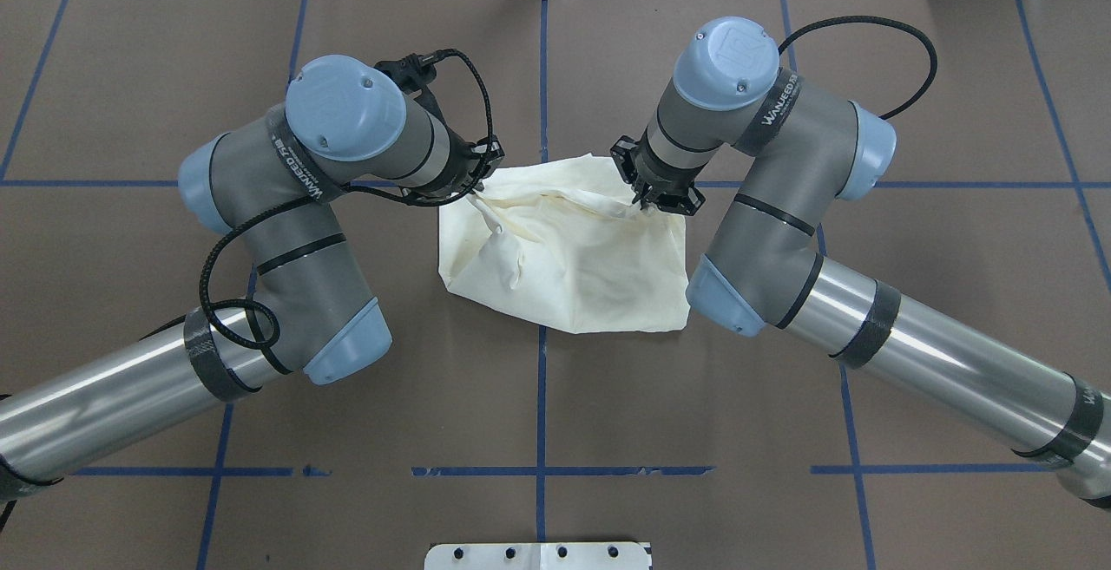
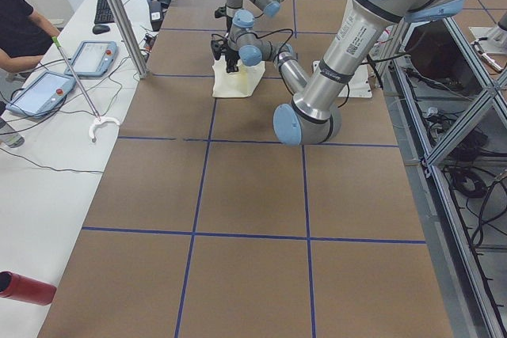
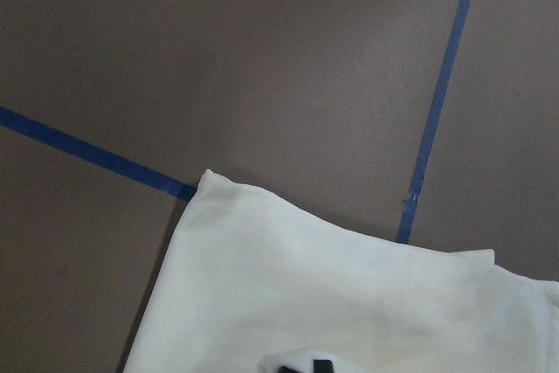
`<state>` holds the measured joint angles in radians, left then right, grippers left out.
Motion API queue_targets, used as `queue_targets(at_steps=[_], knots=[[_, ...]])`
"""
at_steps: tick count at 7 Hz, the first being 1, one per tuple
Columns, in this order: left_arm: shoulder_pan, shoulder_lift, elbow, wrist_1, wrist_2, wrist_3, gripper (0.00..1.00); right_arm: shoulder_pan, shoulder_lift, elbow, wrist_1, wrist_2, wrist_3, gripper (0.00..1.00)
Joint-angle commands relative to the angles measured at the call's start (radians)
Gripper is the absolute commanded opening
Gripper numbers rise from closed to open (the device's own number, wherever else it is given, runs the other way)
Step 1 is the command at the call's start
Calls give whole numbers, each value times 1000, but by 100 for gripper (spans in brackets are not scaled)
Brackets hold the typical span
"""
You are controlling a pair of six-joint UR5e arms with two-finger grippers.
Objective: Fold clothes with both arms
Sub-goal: 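Release the shirt and raise the right gripper away while the left holds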
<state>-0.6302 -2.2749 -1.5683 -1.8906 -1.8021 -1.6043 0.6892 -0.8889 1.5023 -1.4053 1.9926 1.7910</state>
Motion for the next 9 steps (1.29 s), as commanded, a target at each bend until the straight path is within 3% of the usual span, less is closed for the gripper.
queue_targets(at_steps=[1,2,3,4,8,9], knots=[[-19,-5,20,-4,1,29,0,7,68,-84,2,0,-2,0],[-25,-5,33,-4,1,30,0,18,85,-114,2,2,-4,26],[-31,-5,43,-5,6,30,12,30,84,-123,15,0,-34,99],[-29,-21,86,-60,54,35,99,41,70,-126,35,3,-94,100],[-63,-40,110,-77,46,103,100,110,38,-97,39,109,-171,100],[-63,-26,102,-96,44,125,100,137,7,-47,32,130,-206,100]])
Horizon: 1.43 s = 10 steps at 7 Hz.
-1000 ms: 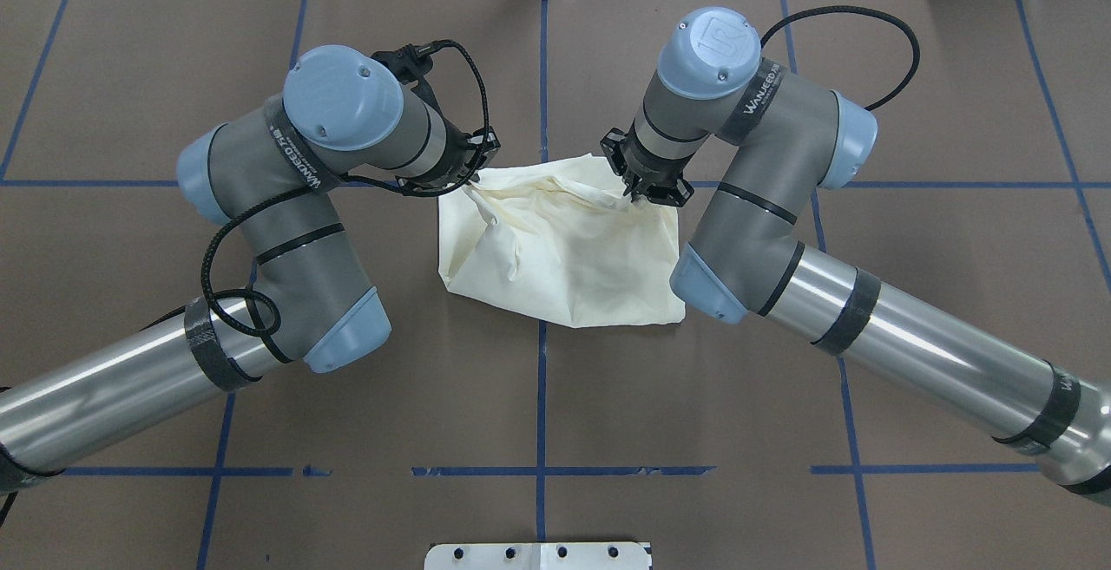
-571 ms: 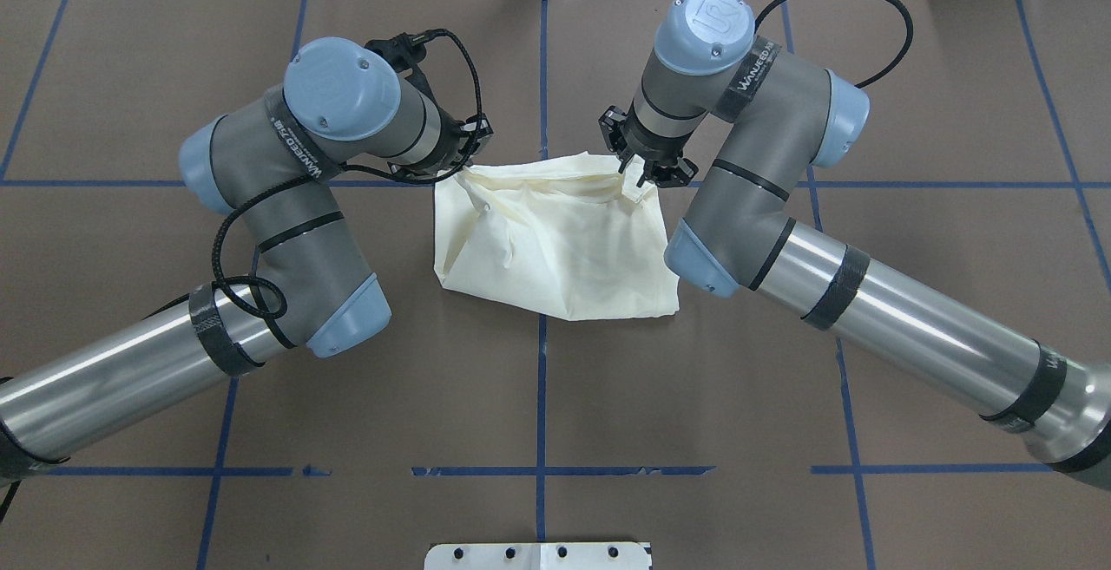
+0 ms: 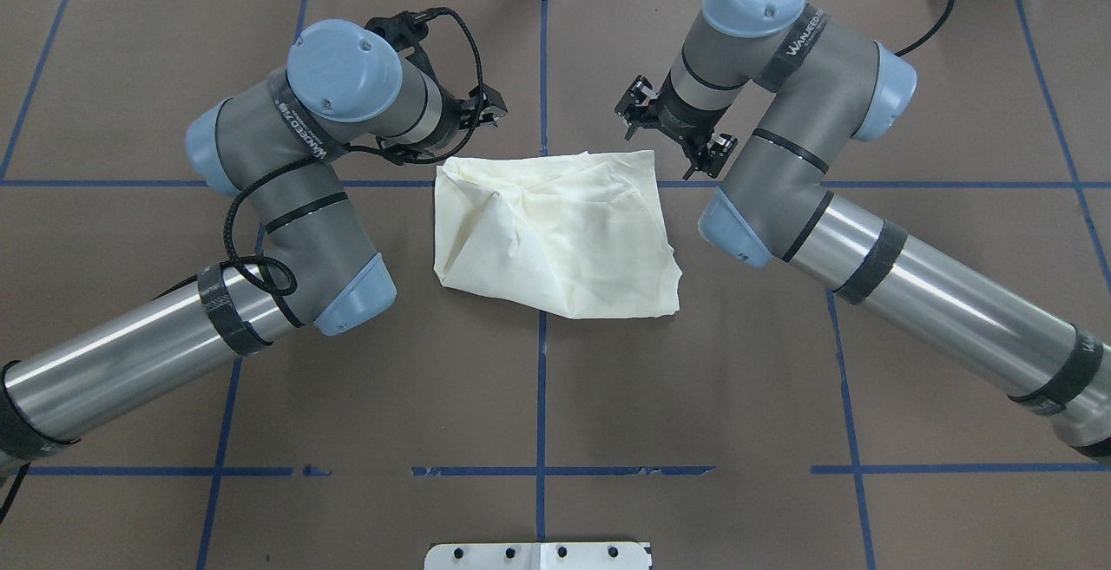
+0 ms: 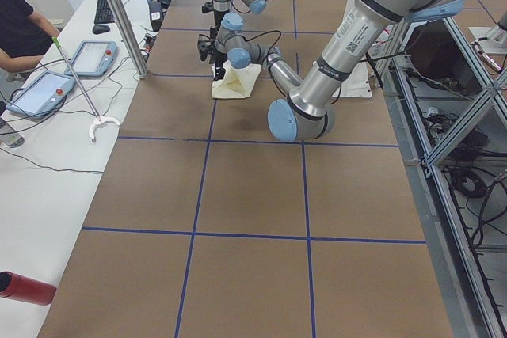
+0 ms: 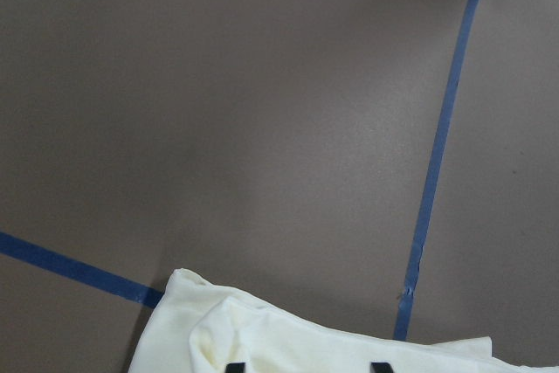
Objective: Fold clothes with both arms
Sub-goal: 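Release the shirt and raise the right gripper away while the left holds, then lower the left gripper to the folded shirt's side edge nearest it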
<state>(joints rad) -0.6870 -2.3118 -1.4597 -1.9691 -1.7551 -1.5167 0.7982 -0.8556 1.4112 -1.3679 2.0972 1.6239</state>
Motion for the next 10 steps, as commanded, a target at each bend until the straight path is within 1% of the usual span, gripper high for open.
queue_targets(at_steps=[1,2,3,4,6,7,8,9,10], knots=[[9,70,-28,-134,-1,36,100,47,-75,107,-11,42,-92,100],[56,127,-27,-271,-1,27,100,76,-117,153,-14,47,-134,100],[81,135,-25,-305,-1,26,100,114,-140,175,-19,73,-175,100],[99,134,-28,-333,-1,26,100,137,-140,178,-43,95,-208,100],[112,134,-19,-405,-1,27,100,154,-142,183,-60,95,-240,100],[113,130,2,-436,-7,32,100,165,-143,184,-63,96,-251,100],[119,118,74,-511,-20,35,100,171,-143,183,-63,102,-251,100],[122,117,123,-595,-21,35,100,186,-142,189,-89,115,-252,100],[121,97,152,-615,-21,35,100,191,-142,202,-106,119,-254,100]])
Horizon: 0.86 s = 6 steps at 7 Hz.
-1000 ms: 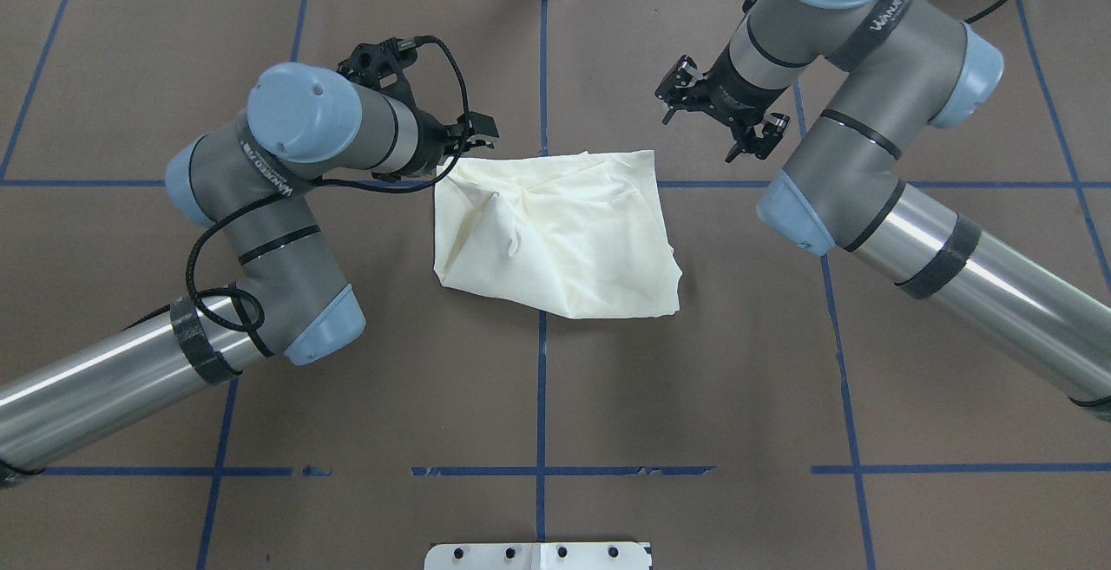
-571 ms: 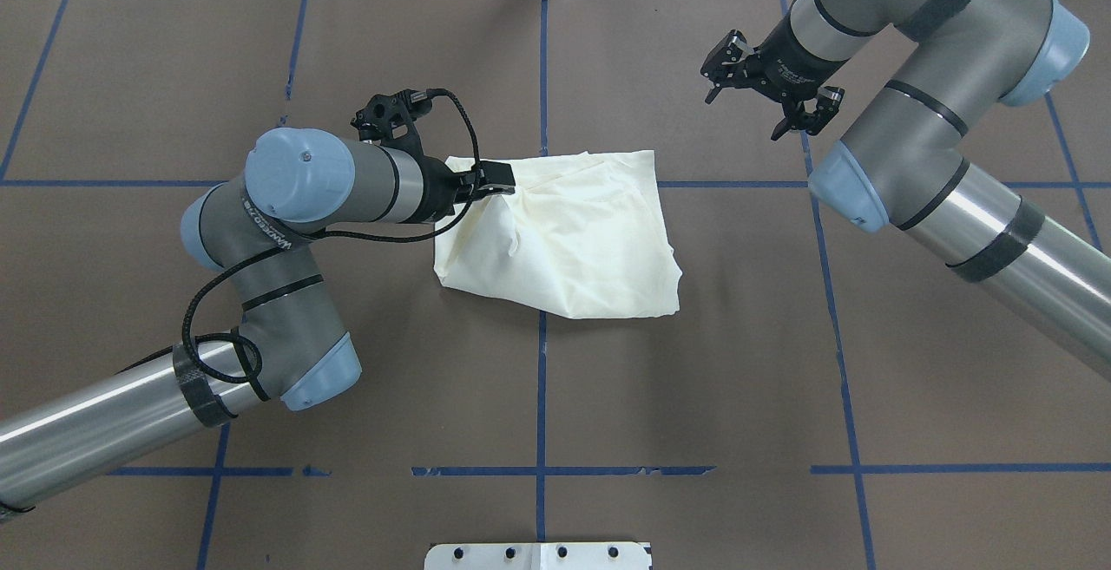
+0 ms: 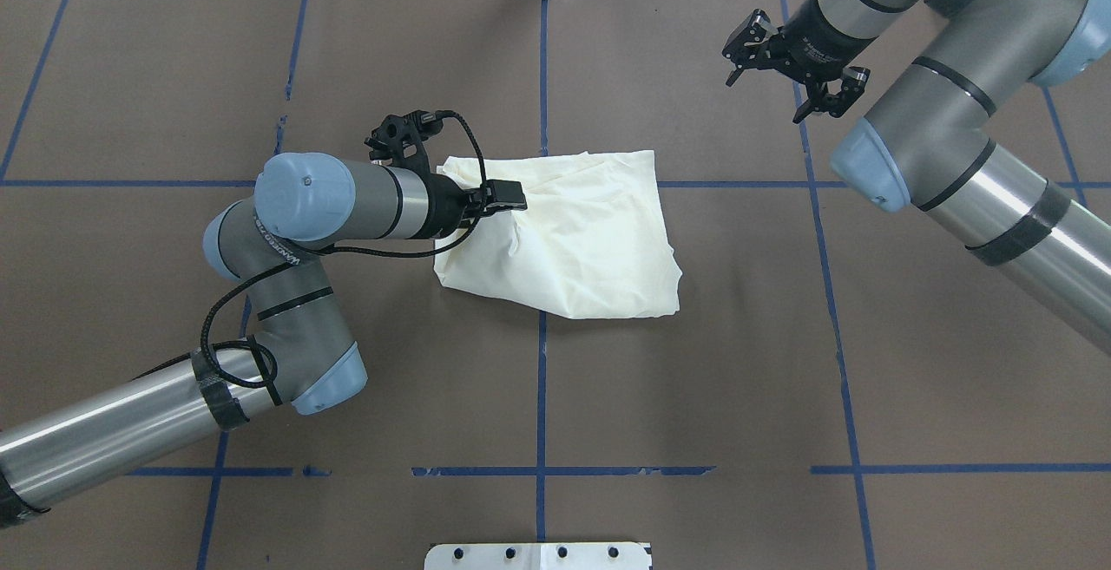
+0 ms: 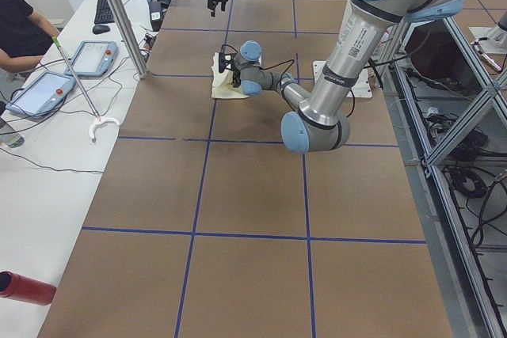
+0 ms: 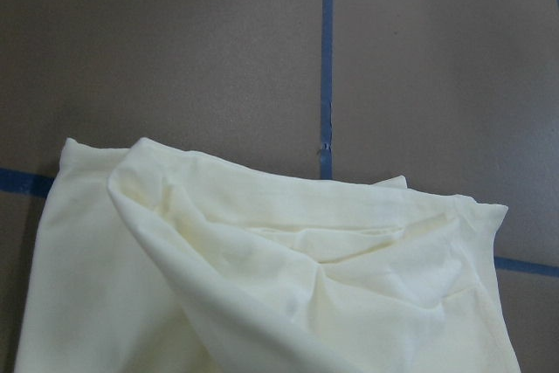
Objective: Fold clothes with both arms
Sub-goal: 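Lower the left gripper to the folded shirt's side edge nearest it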
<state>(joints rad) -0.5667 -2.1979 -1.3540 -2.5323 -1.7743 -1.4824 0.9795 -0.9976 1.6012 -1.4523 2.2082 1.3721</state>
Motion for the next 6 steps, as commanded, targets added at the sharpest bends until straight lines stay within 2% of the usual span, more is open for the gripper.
queue_targets(at_steps=[1,6], knots=[[1,-25,49,-68,-25,1,100,11,0,14,-22,10,-4,100],[-1,10,24,-105,-262,94,100,18,0,13,-23,8,-7,100]])
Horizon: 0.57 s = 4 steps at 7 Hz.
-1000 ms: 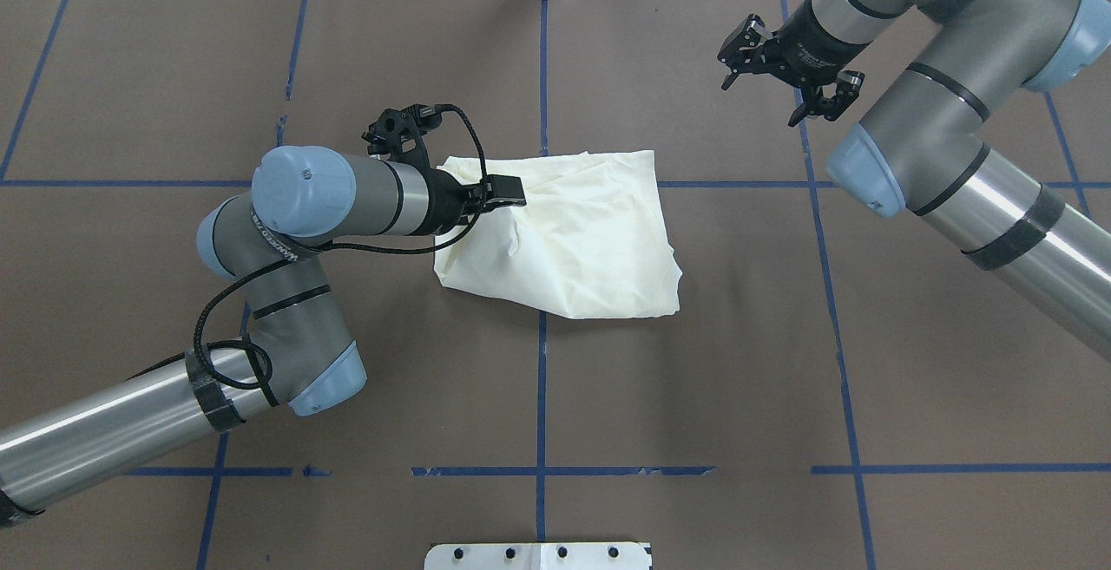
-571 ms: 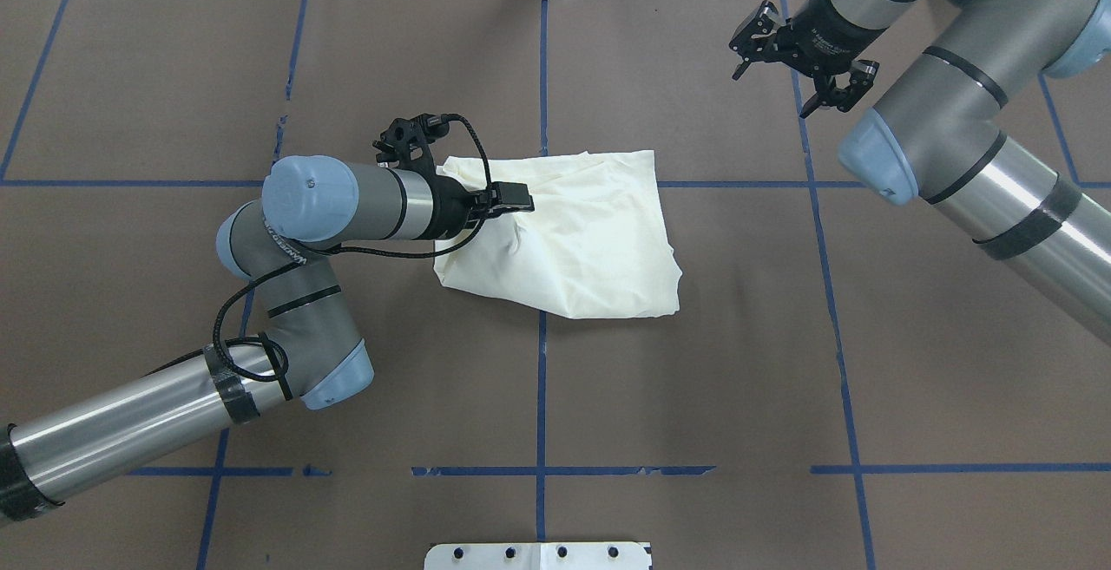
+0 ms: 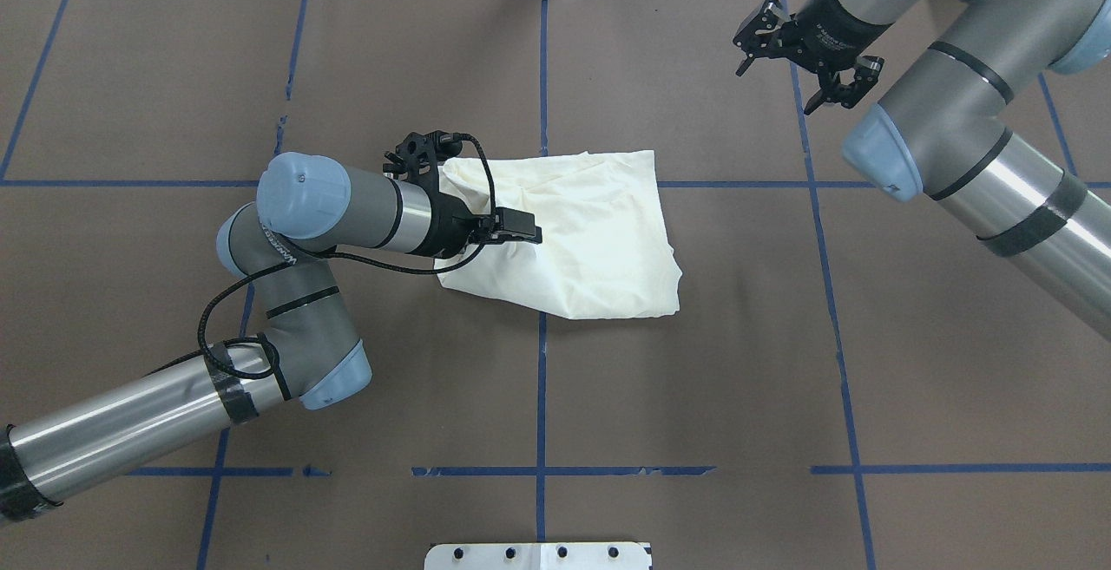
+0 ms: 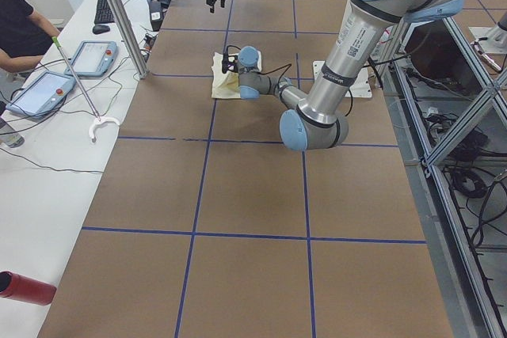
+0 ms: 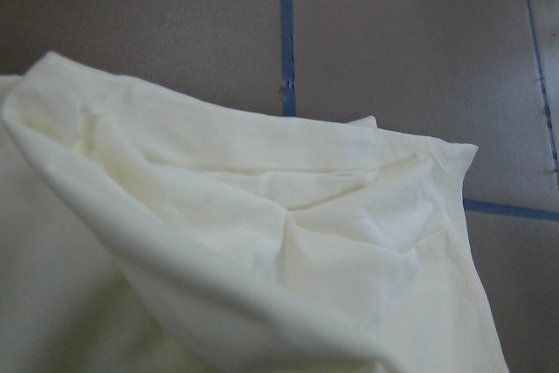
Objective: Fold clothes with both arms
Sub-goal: 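Lower the left gripper to the folded shirt's side edge nearest it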
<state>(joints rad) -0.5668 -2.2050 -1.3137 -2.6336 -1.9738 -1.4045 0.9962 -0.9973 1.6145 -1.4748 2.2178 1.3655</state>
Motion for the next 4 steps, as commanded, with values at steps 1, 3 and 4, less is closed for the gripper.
queue_targets(at_steps=[1,3,4], knots=[[1,49,-56,-3,-82,18,100,1,0,1,-1,-1,0,100],[4,112,-128,-2,-115,16,100,1,-1,-1,-1,-1,0,100],[13,110,-130,-3,-114,16,100,1,-1,-5,-1,-3,0,100]])
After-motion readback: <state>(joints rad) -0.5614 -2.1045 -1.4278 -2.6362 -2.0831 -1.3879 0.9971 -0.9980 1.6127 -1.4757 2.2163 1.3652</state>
